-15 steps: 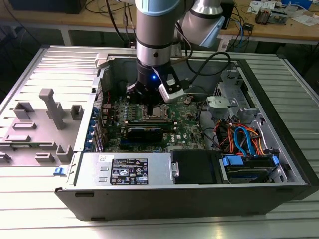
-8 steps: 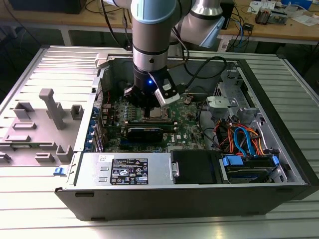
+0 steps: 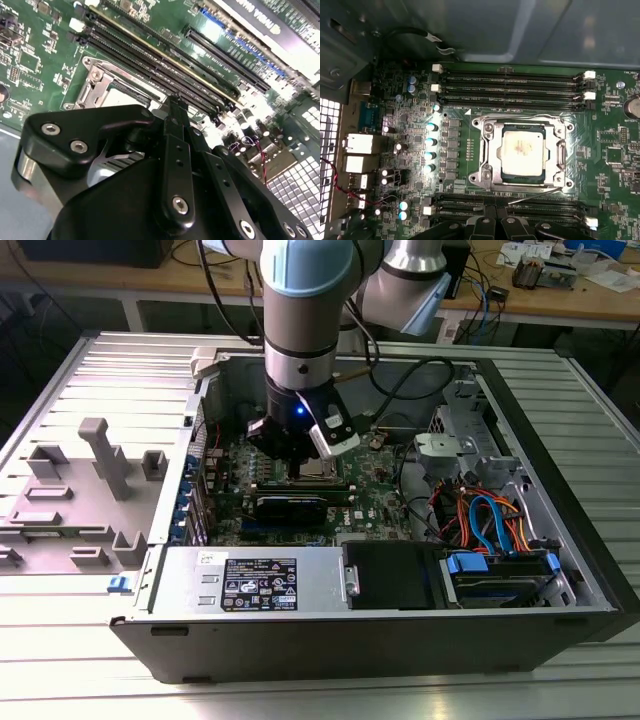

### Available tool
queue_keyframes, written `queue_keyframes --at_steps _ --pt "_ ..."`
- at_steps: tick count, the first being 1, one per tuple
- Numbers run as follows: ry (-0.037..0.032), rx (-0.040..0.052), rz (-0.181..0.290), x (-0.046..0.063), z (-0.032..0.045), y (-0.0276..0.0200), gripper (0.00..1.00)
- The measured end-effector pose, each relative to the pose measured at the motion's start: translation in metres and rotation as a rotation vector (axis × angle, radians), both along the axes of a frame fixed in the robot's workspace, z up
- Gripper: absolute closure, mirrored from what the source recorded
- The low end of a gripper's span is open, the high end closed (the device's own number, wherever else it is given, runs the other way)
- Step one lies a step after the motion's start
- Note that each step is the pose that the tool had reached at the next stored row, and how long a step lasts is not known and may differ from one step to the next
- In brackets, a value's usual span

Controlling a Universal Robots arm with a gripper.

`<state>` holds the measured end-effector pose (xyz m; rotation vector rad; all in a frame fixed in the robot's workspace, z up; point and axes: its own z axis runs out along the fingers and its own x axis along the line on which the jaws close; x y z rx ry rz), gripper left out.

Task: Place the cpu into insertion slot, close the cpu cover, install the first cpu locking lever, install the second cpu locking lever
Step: 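Install the second cpu locking lever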

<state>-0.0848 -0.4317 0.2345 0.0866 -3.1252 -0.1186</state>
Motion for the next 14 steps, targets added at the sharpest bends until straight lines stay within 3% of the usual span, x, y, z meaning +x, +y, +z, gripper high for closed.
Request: queue_keyframes --at_steps 5,10,14 --pt "0.0001 0.0213 0.006 -0.003 -0.0046 -0.0042 0.89" --pt "-0.0001 0.0428 0.009 -0.006 -0.0090 -0.0045 0.89" --pt "0.0001 0.0482 0.011 -0.008 -0.0130 -0.0052 0.89"
